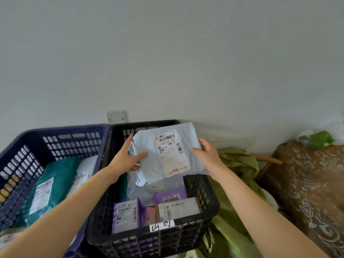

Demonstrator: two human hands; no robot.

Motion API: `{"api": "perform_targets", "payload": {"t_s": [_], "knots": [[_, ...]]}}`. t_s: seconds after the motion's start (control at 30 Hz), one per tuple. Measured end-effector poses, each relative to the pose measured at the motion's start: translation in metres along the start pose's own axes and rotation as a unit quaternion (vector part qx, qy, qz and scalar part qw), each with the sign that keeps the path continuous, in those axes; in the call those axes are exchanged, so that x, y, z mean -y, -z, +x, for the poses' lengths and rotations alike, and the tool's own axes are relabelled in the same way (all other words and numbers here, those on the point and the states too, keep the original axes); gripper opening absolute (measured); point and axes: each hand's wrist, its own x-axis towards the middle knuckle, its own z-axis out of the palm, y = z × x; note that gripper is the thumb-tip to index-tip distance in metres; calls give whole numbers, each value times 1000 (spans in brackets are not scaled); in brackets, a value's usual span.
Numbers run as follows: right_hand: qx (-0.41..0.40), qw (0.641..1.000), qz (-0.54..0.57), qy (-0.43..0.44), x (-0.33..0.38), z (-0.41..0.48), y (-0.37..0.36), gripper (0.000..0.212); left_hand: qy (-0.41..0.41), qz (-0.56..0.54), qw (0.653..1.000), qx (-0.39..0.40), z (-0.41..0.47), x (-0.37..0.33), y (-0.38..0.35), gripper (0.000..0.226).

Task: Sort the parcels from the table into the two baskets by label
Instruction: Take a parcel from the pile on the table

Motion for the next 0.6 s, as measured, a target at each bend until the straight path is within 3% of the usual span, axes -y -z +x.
{"api": "perform_targets", "payload": {"t_s": [0.2, 0.6], "knots": [[50, 999, 1, 13, -1, 48, -13, 25, 35, -38, 998, -41, 20, 19, -6, 80], [55, 995, -70, -51, -28, 116, -74, 39, 114, -40, 988, -100, 93, 51, 12, 73]]}}
